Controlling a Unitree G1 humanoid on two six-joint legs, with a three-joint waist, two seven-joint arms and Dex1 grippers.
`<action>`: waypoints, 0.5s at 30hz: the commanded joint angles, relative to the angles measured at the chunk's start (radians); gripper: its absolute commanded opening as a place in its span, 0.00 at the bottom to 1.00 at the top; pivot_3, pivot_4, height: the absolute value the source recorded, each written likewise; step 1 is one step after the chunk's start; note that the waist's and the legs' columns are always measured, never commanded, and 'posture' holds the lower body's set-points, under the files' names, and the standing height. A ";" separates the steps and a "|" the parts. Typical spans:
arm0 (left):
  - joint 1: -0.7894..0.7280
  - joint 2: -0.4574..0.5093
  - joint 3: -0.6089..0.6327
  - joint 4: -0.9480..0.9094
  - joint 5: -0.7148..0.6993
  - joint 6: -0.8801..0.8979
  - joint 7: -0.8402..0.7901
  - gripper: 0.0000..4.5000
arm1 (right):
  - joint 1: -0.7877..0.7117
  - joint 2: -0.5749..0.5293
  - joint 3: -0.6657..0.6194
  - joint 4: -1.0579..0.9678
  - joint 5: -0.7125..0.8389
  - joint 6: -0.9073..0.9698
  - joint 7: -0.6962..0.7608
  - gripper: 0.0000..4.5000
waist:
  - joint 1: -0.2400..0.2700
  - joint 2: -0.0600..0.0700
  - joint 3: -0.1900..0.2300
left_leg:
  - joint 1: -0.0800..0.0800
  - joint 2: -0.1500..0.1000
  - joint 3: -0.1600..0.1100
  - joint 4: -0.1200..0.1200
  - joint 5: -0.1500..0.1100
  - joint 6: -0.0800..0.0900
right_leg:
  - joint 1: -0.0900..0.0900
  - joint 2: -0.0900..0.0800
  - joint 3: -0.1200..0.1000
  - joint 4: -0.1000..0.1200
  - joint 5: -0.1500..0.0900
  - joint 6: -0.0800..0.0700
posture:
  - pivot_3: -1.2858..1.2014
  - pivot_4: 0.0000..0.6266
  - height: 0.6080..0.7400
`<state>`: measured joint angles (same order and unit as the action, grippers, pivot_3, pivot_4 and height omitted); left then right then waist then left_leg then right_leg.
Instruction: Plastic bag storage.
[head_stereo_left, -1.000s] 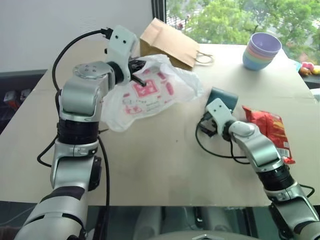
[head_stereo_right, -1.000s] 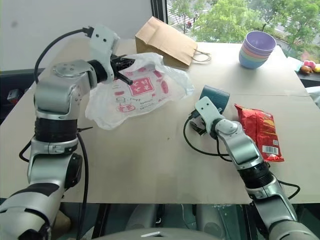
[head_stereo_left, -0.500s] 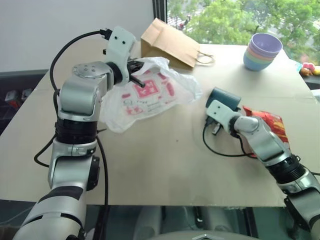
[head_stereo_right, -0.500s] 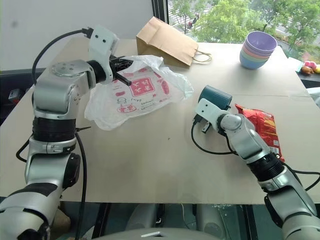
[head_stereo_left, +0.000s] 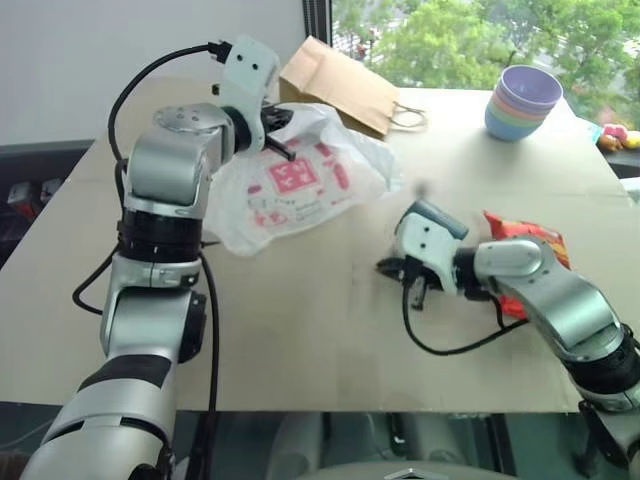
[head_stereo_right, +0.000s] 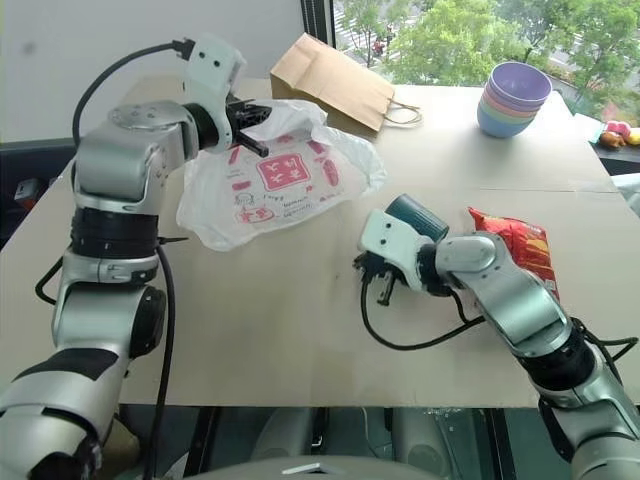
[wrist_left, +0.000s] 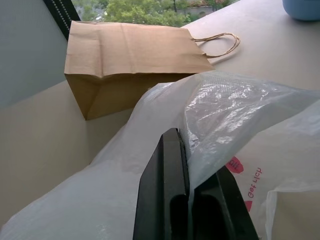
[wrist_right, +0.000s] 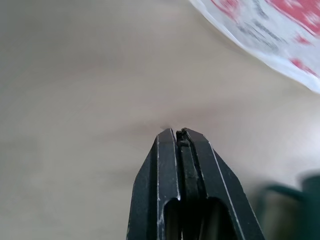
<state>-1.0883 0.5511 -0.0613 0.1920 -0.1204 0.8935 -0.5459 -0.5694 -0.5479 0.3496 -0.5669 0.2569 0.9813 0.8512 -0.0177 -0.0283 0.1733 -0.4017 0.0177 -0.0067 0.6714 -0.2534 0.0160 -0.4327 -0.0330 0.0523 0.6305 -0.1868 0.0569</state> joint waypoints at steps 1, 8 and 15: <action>-0.029 -0.004 -0.014 -0.026 0.006 -0.029 -0.015 0.00 | -0.064 0.022 0.028 0.062 -0.066 -0.048 -0.081 0.02 | 0.001 0.000 0.000 | 0.000 0.000 0.000 0.000 0.000 0.000 | 0.000 0.000 0.000 0.000 0.000 0.000 | 0.52 0.24 1.00; -0.003 0.006 -0.013 -0.073 0.004 -0.005 -0.014 0.00 | -0.059 -0.057 0.043 0.111 -0.120 -0.041 -0.112 0.30 | 0.003 0.000 0.000 | -0.001 0.000 0.000 0.000 0.000 0.000 | -0.001 0.000 0.000 0.000 0.000 0.000 | 0.52 0.24 1.00; 0.006 0.002 -0.014 -0.093 0.006 0.007 -0.007 0.00 | -0.030 -0.036 0.071 0.161 -0.180 -0.024 -0.191 0.74 | 0.001 0.000 0.000 | -0.003 0.000 0.000 0.000 0.000 0.000 | -0.004 0.000 0.000 0.000 0.000 0.000 | 0.52 0.24 1.00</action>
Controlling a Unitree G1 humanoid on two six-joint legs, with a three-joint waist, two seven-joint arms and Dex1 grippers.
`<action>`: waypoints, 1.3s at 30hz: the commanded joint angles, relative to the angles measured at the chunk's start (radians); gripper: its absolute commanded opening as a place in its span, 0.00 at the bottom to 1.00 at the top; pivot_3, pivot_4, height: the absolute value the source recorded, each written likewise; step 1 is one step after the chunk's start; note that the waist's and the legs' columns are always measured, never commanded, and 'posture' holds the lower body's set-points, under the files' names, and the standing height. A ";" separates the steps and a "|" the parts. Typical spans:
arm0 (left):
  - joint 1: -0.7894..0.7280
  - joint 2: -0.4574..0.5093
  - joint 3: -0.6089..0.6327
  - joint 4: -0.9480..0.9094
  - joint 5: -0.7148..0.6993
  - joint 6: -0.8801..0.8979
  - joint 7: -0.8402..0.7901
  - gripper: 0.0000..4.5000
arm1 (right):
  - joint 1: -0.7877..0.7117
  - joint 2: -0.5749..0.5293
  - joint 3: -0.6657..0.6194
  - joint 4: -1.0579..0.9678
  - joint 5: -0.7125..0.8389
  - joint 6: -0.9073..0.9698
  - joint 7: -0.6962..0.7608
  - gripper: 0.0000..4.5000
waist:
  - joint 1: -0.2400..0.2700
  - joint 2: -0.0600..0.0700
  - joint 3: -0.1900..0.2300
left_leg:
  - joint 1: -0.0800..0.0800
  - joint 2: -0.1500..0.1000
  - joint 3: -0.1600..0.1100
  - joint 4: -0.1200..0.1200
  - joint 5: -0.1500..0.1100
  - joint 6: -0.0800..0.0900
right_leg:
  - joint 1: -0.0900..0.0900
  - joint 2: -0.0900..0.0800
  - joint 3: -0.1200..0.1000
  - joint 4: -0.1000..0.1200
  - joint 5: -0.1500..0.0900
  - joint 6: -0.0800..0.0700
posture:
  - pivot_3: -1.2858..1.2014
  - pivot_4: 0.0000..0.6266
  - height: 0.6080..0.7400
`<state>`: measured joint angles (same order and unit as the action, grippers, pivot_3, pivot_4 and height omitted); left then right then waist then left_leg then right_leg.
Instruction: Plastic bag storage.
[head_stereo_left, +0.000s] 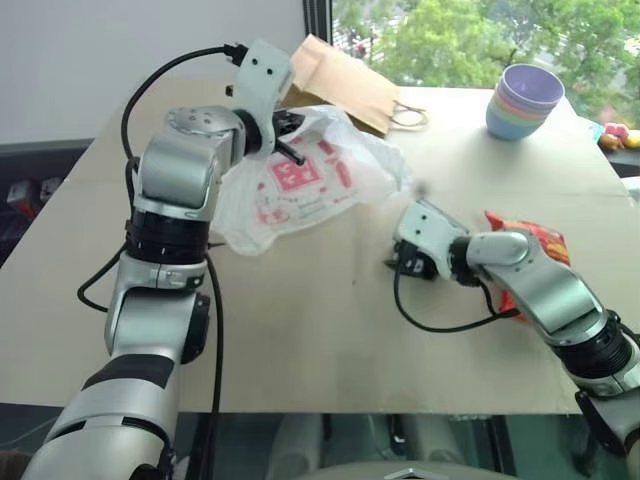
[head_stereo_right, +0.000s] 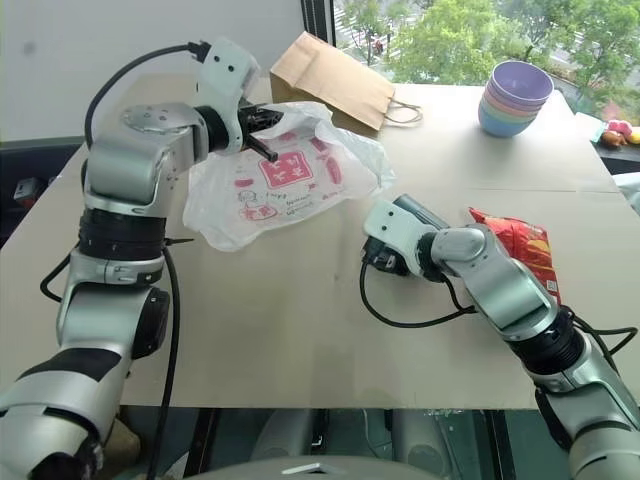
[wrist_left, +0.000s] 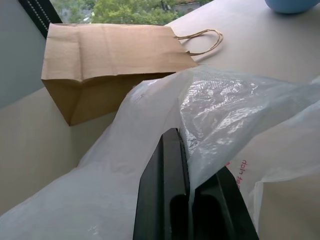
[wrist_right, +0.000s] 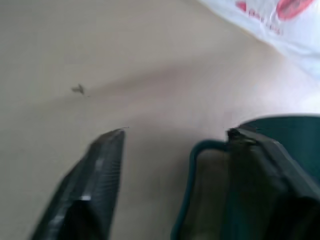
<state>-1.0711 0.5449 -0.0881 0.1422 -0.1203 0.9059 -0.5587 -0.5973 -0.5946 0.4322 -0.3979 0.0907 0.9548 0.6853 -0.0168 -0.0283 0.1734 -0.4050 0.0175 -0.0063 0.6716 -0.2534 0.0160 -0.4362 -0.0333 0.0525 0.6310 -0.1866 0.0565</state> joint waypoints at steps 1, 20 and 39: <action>-0.013 0.008 0.012 -0.043 0.006 -0.004 0.007 0.00 | 0.002 0.013 -0.007 0.001 -0.018 0.006 -0.030 0.70 | 0.000 0.000 0.000 | 0.000 0.000 0.000 0.000 0.000 0.000 | 0.000 0.000 0.000 0.000 0.000 0.000 | 0.52 0.24 1.00; -0.009 -0.005 0.007 -0.071 0.003 0.012 0.018 0.00 | 0.042 -0.017 0.075 0.144 -0.150 -0.040 -0.032 0.01 | 0.003 -0.001 0.000 | 0.005 0.000 0.000 0.002 0.000 0.000 | 0.005 0.000 0.000 0.002 -0.002 0.004 | 0.52 0.24 1.00; 0.000 -0.021 0.010 -0.079 0.002 0.019 0.026 0.00 | 0.039 0.026 0.067 0.222 -0.195 -0.065 -0.038 0.08 | -0.001 -0.001 -0.001 | 0.007 0.000 0.000 0.003 0.000 0.000 | 0.006 0.000 0.001 0.004 -0.002 0.004 | 0.52 0.24 1.00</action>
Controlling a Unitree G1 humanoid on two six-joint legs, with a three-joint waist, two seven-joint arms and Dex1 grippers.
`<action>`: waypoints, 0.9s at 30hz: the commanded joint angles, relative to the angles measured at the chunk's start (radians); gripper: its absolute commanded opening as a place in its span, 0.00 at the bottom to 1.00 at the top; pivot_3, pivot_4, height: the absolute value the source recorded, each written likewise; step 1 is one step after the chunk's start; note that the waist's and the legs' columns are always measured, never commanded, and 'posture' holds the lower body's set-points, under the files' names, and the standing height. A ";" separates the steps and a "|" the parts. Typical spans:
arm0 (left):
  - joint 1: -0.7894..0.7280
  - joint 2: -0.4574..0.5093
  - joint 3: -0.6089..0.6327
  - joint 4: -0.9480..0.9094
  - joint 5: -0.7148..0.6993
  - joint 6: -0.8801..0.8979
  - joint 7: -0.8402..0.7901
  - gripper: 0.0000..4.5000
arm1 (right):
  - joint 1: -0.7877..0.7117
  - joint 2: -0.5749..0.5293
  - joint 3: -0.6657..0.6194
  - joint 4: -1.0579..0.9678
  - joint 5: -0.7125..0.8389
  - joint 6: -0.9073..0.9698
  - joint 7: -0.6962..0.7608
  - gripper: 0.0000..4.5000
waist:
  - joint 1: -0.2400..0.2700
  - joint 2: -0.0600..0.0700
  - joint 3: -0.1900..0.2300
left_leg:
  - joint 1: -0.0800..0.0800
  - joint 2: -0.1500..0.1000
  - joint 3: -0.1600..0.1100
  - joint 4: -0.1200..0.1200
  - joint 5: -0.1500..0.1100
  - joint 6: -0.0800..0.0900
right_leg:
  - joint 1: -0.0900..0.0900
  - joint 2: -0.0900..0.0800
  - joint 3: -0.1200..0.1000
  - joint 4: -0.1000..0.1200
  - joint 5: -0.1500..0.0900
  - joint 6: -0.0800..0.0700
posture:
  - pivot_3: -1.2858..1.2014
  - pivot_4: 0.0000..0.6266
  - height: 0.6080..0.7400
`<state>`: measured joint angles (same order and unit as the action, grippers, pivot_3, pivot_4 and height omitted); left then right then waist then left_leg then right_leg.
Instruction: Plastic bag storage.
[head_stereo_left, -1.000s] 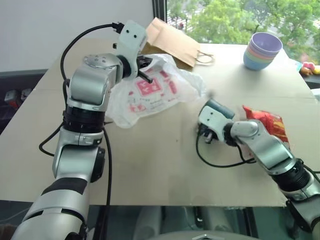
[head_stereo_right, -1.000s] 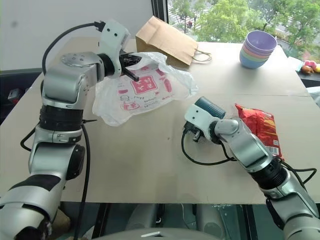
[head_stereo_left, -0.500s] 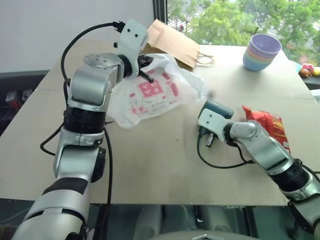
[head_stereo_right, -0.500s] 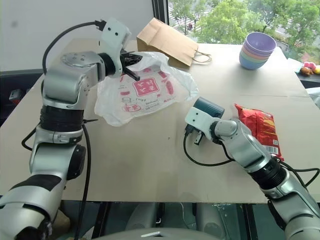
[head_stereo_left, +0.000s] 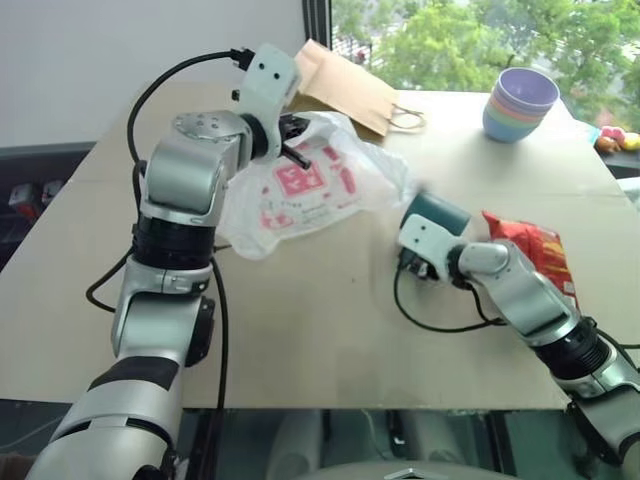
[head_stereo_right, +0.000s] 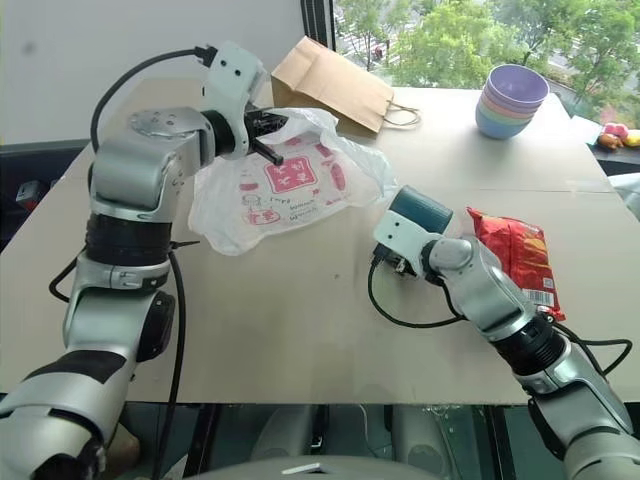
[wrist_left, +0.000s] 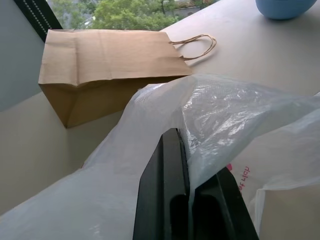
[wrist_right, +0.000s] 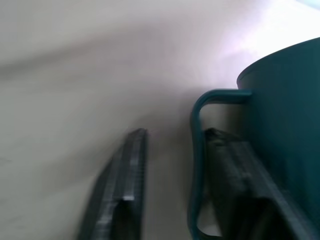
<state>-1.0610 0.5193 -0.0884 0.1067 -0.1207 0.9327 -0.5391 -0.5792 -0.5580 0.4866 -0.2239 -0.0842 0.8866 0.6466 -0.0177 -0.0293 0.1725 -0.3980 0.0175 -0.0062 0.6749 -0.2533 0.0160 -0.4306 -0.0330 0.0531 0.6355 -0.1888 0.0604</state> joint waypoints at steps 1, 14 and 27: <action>-0.011 0.004 0.011 -0.044 0.002 -0.008 0.006 0.00 | 0.021 -0.011 0.011 0.048 -0.025 -0.003 0.000 0.02 | 0.000 0.000 0.000 | 0.000 0.000 0.000 0.000 0.000 0.000 | 0.000 0.000 0.000 0.000 0.000 0.000 | 0.52 0.24 1.00; -0.094 -0.014 0.017 0.035 -0.024 -0.013 -0.010 0.00 | -0.046 -0.023 -0.103 -0.355 0.302 0.173 0.246 0.02 | -0.001 0.001 0.001 | -0.004 0.000 -0.001 0.000 0.000 0.000 | -0.003 0.000 0.000 0.000 0.002 -0.004 | 0.52 0.24 1.00; -0.149 0.027 0.163 -0.184 -0.349 0.577 -0.169 0.00 | -0.400 0.264 0.061 0.366 0.079 -0.274 0.108 0.02 | -0.025 0.002 0.004 | -0.005 0.001 0.000 -0.001 0.000 0.000 | -0.007 0.001 0.001 0.003 0.000 -0.002 | 0.52 0.24 1.00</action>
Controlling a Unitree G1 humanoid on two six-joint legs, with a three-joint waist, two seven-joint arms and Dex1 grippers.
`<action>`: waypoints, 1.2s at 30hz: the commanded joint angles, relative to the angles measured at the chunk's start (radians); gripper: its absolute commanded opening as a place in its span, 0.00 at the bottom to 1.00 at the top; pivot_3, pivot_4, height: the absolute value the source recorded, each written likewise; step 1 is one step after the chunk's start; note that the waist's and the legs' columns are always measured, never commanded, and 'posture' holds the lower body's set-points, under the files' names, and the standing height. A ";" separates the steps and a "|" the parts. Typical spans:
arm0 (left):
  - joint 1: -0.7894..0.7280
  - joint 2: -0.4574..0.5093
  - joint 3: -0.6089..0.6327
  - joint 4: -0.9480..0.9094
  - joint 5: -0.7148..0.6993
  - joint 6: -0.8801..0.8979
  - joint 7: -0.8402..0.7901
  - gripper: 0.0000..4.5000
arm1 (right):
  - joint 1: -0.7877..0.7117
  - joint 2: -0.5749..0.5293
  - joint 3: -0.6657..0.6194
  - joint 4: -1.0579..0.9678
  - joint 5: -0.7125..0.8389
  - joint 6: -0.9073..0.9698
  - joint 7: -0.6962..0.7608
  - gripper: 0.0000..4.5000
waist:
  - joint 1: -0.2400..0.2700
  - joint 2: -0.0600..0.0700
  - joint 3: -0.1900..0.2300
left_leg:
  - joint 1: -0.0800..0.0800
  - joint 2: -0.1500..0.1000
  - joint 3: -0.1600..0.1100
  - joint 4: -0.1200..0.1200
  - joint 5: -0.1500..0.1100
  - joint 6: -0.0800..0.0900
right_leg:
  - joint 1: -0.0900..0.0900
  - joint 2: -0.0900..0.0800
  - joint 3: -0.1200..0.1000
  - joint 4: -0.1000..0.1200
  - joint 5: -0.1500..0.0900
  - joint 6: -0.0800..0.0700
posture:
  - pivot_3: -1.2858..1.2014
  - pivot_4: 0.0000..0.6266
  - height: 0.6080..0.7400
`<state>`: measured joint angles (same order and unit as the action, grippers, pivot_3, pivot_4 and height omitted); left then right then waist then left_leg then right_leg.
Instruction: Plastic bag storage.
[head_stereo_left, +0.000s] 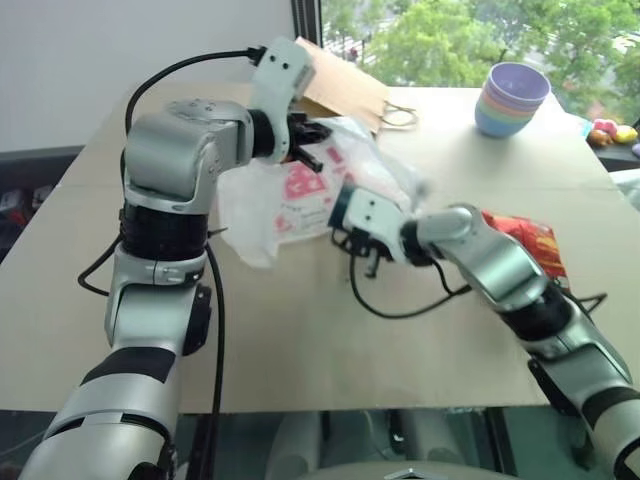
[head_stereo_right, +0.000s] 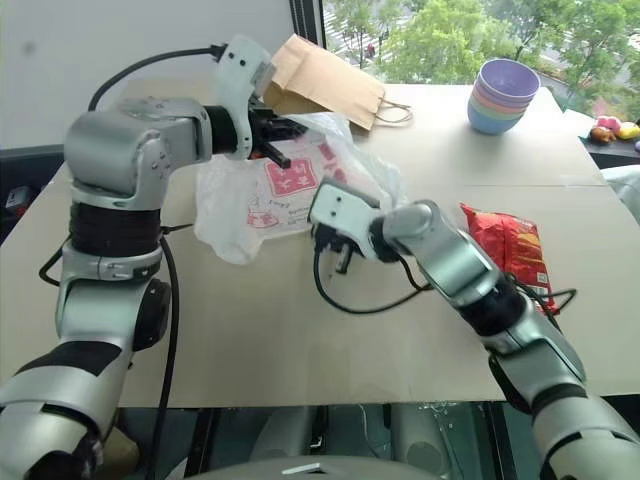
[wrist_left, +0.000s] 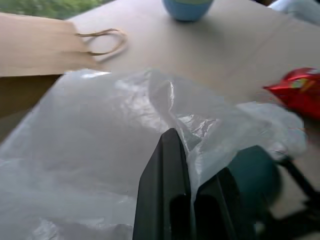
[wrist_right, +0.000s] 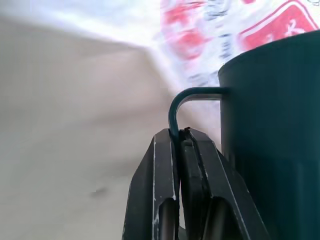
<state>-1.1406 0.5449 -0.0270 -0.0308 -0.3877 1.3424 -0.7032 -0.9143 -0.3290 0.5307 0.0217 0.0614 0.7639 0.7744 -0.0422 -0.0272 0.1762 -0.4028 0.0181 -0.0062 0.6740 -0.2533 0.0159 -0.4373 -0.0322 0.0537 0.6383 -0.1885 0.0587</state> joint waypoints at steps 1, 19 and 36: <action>-0.083 0.005 0.118 -0.053 -0.111 0.222 -0.013 0.00 | -0.087 0.048 0.020 0.168 -0.085 -0.190 -0.022 0.02 | -0.001 0.000 0.000 | -0.002 0.000 0.000 0.000 0.000 0.000 | -0.002 0.000 0.000 0.001 0.001 -0.002 | 0.52 0.24 1.00; -0.052 0.059 0.277 0.095 -0.693 0.272 0.276 0.00 | -0.076 0.090 -0.064 0.180 -0.048 -0.487 0.130 0.02 | -0.006 0.000 0.001 | -0.010 -0.003 -0.004 0.001 0.001 -0.002 | -0.012 -0.003 -0.001 0.006 0.002 -0.003 | 0.52 0.24 1.00; 0.083 -0.058 0.336 0.034 -0.608 0.228 0.533 0.00 | 0.158 -0.056 -0.216 -0.194 0.026 -0.397 0.193 0.99 | 0.006 0.000 0.001 | -0.012 -0.007 -0.014 0.000 0.006 -0.010 | -0.012 -0.007 -0.005 0.006 0.003 -0.003 | 0.52 0.24 1.00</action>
<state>-1.0473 0.4905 0.2764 0.0333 -1.0149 1.6040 -0.1811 -0.7680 -0.3730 0.3645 -0.0403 0.0317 0.2880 0.9538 -0.0365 -0.0270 0.1768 -0.4143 0.0107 -0.0212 0.6738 -0.2482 0.0071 -0.4484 -0.0390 0.0478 0.6440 -0.1858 0.0554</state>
